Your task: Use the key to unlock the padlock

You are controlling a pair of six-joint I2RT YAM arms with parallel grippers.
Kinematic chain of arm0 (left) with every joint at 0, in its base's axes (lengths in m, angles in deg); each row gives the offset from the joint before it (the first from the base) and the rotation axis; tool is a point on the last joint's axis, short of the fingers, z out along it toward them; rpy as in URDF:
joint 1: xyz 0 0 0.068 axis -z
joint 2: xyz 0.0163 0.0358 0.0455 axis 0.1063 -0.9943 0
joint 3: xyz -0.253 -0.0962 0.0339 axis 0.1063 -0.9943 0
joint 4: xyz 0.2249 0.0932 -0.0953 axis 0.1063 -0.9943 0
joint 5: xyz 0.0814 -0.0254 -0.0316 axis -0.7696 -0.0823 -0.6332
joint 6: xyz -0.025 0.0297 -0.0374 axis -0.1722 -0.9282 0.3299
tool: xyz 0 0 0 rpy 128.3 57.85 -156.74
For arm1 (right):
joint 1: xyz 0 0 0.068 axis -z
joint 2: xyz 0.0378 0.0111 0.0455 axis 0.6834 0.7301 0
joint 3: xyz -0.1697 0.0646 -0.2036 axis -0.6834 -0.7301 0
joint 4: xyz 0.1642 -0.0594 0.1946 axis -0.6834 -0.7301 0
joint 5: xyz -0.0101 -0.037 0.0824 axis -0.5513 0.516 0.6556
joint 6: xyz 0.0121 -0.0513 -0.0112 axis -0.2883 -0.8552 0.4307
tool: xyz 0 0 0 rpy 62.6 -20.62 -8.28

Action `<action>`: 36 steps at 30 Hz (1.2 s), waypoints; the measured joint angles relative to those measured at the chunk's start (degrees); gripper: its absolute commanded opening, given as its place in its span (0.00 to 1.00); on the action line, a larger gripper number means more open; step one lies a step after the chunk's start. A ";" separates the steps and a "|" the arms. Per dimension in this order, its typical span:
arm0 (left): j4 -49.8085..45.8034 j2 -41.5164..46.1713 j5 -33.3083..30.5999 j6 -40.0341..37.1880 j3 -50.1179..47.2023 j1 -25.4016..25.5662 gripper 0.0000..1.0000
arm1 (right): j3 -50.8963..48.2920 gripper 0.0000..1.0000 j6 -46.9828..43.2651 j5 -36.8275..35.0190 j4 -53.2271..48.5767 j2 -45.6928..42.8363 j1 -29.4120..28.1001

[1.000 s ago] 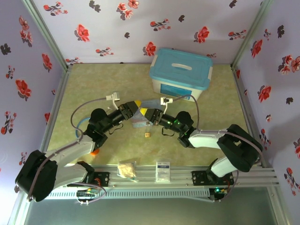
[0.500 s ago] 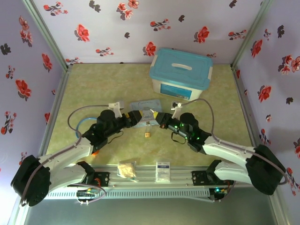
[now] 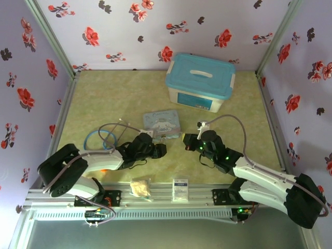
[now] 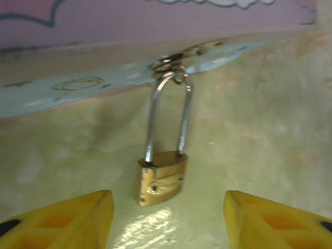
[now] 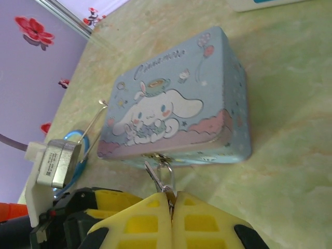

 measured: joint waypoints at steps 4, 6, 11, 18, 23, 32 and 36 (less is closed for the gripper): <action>0.04 -1.70 -3.13 -2.14 1.25 0.07 0.54 | -0.11 0.00 -0.17 -0.83 -1.99 -1.09 0.00; 0.52 -3.41 -3.91 -2.89 1.95 0.22 0.53 | -0.11 0.00 -0.46 -1.09 -2.14 -1.66 0.00; 1.79 -7.04 -4.57 -4.33 3.15 0.76 0.51 | -0.48 0.00 -0.68 -1.49 -2.16 -1.86 0.00; 5.57 -11.19 -4.83 -4.98 5.01 0.81 0.41 | -2.54 0.00 -0.44 -1.53 -2.05 -1.81 0.00; 7.72 -12.70 -4.83 -4.87 5.49 0.81 0.31 | -4.44 0.00 1.09 -1.53 -0.17 -0.42 0.00; 8.70 -13.14 -3.69 -2.38 5.14 1.90 0.21 | -6.38 0.00 3.67 -1.42 3.15 4.61 -1.05; 9.09 -13.00 -3.74 -1.22 4.90 1.92 0.18 | -6.49 0.00 7.72 -1.46 4.57 5.64 -1.27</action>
